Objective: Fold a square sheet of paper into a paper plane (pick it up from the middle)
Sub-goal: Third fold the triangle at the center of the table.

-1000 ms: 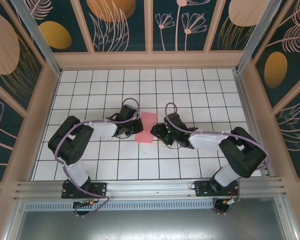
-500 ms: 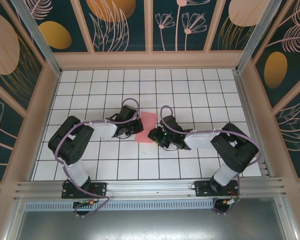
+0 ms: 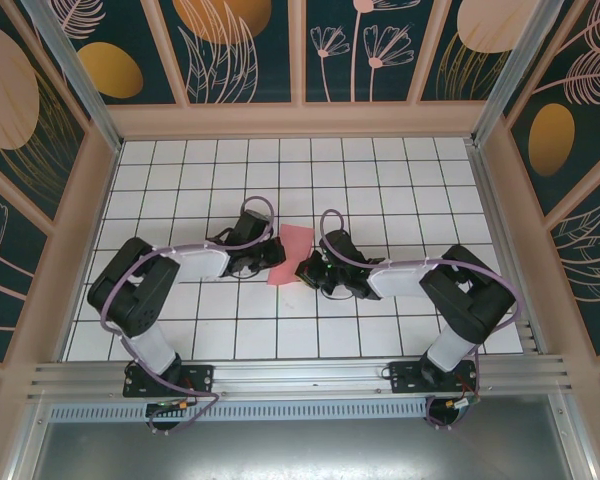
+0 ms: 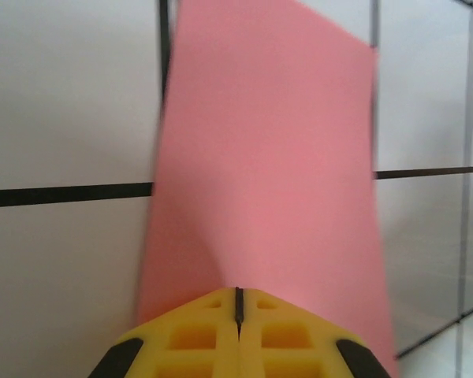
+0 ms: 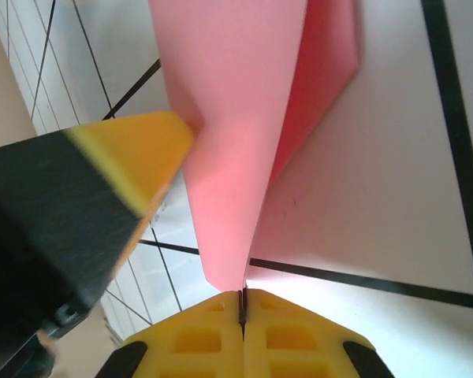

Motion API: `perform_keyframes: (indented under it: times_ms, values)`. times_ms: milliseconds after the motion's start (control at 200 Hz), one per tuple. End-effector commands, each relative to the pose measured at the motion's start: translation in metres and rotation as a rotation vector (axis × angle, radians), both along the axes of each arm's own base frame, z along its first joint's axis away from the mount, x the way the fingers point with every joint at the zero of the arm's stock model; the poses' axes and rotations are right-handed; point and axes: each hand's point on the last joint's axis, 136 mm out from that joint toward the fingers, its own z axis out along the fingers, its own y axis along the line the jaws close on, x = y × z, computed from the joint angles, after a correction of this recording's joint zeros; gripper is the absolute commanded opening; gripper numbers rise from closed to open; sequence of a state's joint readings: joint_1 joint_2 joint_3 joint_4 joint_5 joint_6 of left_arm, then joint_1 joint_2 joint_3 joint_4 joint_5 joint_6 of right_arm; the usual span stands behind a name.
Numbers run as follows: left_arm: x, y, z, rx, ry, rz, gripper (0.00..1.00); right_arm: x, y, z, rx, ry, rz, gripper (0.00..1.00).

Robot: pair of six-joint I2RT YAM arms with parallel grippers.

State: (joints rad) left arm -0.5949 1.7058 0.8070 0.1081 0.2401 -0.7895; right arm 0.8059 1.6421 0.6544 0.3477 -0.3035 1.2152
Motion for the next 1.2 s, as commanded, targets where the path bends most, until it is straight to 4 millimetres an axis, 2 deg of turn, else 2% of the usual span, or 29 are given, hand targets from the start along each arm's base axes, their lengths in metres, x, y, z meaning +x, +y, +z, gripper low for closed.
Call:
perform_keyframes:
  times_ms: [0, 65, 160, 265, 290, 540, 776, 926, 1046, 1191]
  values:
    - [0.010, -0.011, 0.040, -0.072, -0.089, -0.034, 0.09, -0.009, -0.005, -0.004, -0.028, 0.017, 0.033, 0.00]
    - [0.015, -0.015, 0.048, -0.078, -0.116, -0.048, 0.09, -0.013, -0.010, -0.005, -0.054, 0.020, 0.063, 0.00]
    - [0.020, -0.020, 0.046, -0.082, -0.117, -0.064, 0.09, -0.020, -0.015, -0.005, -0.087, 0.026, 0.107, 0.00]
    - [0.022, -0.022, 0.036, -0.067, -0.104, -0.064, 0.08, -0.024, -0.018, -0.004, -0.104, 0.031, 0.140, 0.00]
    - [0.021, -0.022, 0.023, -0.052, -0.079, -0.066, 0.07, -0.024, -0.019, -0.003, -0.105, 0.031, 0.143, 0.00]
    - [0.019, -0.012, -0.010, 0.026, -0.025, -0.056, 0.04, -0.020, -0.019, -0.001, -0.083, 0.031, 0.124, 0.01]
    - [0.014, -0.005, -0.031, 0.068, 0.020, -0.042, 0.02, -0.015, -0.012, 0.007, -0.018, 0.027, 0.089, 0.00]
    - [0.008, -0.001, -0.042, 0.083, 0.050, -0.036, 0.01, -0.006, -0.001, 0.020, 0.025, -0.007, 0.091, 0.00]
    - [0.005, 0.001, -0.045, 0.087, 0.059, -0.035, 0.01, 0.004, 0.009, 0.022, 0.032, -0.022, 0.095, 0.00]
    - [0.009, -0.003, -0.032, 0.071, 0.034, -0.041, 0.02, 0.015, 0.015, 0.013, 0.011, -0.027, 0.083, 0.00]
